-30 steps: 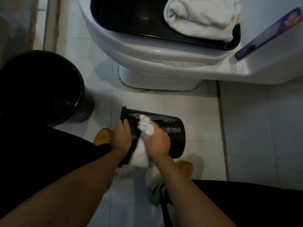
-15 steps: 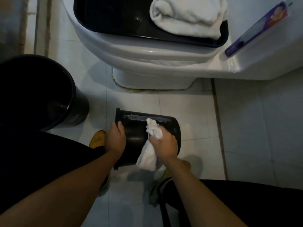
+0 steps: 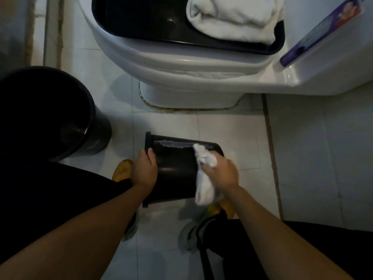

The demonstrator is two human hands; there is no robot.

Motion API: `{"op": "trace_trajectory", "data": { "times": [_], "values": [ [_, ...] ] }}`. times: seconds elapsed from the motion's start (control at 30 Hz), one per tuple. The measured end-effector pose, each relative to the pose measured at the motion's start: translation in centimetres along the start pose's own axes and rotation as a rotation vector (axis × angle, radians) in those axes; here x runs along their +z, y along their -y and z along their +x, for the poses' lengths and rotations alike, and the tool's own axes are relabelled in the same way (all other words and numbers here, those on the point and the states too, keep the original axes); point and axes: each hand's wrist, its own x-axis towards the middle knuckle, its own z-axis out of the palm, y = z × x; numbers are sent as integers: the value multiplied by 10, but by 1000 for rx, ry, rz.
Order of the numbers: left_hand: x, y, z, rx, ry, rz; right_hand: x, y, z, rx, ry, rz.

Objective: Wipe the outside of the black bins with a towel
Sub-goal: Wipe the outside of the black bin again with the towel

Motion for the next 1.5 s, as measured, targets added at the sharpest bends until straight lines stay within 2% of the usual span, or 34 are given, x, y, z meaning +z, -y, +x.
{"op": "trace_trajectory", "data": {
  "times": [0.13, 0.27, 0.4, 0.57, 0.73, 0.9, 1.0, 1.13, 1.2, 1.23, 1.3, 1.33, 1.4, 1.47, 1.5],
  "values": [
    [-1, -3, -1, 19, -2, -9, -31, -35, 23, 288, -140, 73],
    [0, -1, -6, 11, -4, -8, -26, -30, 18, 243, -114, 82],
    [-5, -3, -8, 36, 34, -15, -24, -23, 5, 289, -100, 314],
    [-11, -3, -15, 40, 81, -115, -21, 7, -17, 229, -129, 601],
    [-11, -4, -12, -30, 97, -183, 5, 33, -38, 391, -82, 928],
    [-10, -11, -9, -89, 86, -211, 19, 21, -55, 550, -59, 1055],
    [-10, -13, -9, -89, 90, -204, 17, 11, -59, 526, -78, 868],
    [-9, -10, -11, -76, 76, -196, 18, 14, -56, 322, -60, 486],
    [-9, -11, -11, -80, 75, -186, 19, 22, -51, 205, -78, 171],
    [-9, -11, -10, -77, 81, -185, 18, 27, -49, 119, -137, -40],
    [-10, -12, -9, -74, 94, -180, 16, 34, -42, -166, -225, -417],
    [-10, -10, -8, -71, 95, -186, 13, 39, -37, -334, -176, -570],
    [-9, -7, -8, -66, 96, -196, 7, 46, -25, -616, 43, -763],
    [-8, -6, -8, -70, 89, -184, 2, 56, -15, -669, 256, -782],
    [-8, -6, -8, -73, 85, -182, 0, 60, -10, -663, 298, -762]
  ]
}}
